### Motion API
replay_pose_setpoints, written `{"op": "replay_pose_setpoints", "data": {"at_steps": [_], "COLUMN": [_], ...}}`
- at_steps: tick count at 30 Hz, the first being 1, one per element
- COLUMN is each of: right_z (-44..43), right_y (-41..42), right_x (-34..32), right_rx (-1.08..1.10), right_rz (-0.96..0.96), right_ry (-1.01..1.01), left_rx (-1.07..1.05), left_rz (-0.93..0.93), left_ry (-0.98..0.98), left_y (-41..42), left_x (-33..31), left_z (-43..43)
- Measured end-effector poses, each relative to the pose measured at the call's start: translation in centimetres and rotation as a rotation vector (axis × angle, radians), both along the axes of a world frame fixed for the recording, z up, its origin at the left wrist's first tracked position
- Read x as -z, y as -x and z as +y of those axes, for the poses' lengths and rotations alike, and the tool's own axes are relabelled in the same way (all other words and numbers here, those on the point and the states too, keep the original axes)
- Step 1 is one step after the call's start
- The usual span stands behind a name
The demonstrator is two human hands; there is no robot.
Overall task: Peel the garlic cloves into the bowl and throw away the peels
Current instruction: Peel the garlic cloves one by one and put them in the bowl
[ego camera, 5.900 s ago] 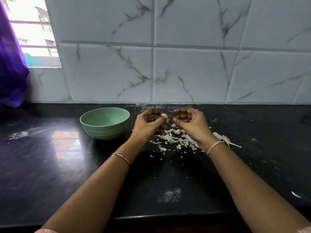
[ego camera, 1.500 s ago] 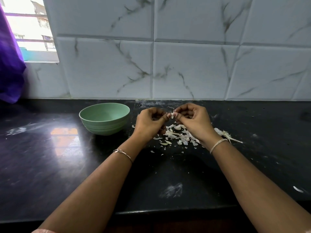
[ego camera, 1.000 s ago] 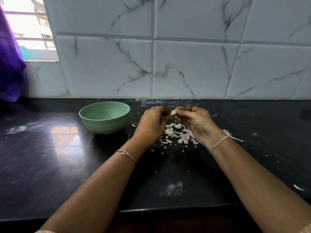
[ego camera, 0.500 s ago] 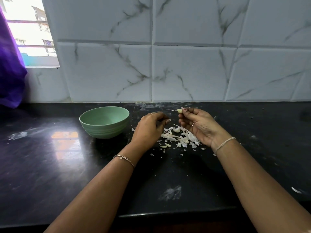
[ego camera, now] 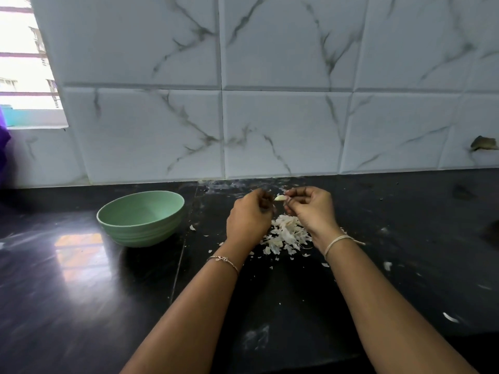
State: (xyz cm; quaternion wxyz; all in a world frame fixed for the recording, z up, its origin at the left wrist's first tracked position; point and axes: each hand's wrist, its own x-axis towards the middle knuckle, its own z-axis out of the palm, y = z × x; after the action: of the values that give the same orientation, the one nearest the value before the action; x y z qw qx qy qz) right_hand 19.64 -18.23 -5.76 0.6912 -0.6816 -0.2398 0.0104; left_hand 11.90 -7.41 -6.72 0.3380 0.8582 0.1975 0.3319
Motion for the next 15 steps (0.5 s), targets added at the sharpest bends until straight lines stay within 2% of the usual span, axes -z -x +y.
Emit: {"op": "replay_pose_setpoints", "data": {"at_steps": [3,8,15], "right_z": [0.4,0.6,0.1], "right_y": [0.0,0.1,-0.3], "right_x": [0.1,0.3,0.5], "right_rx": [0.063,0.081,0.154], "right_rz": [-0.121,-0.185,-0.401], "right_ry": [0.081,0.114,0.24], "left_rx": [0.052,0.141,0.256], "left_rz": [-0.082,-0.145,-0.237], "left_ry": [0.128,0.294,0.656], "left_y": [-0.1,-0.1,0.5], "left_x": [0.0,-0.2,-0.6], "left_z": [0.6,1.2,1.0]}}
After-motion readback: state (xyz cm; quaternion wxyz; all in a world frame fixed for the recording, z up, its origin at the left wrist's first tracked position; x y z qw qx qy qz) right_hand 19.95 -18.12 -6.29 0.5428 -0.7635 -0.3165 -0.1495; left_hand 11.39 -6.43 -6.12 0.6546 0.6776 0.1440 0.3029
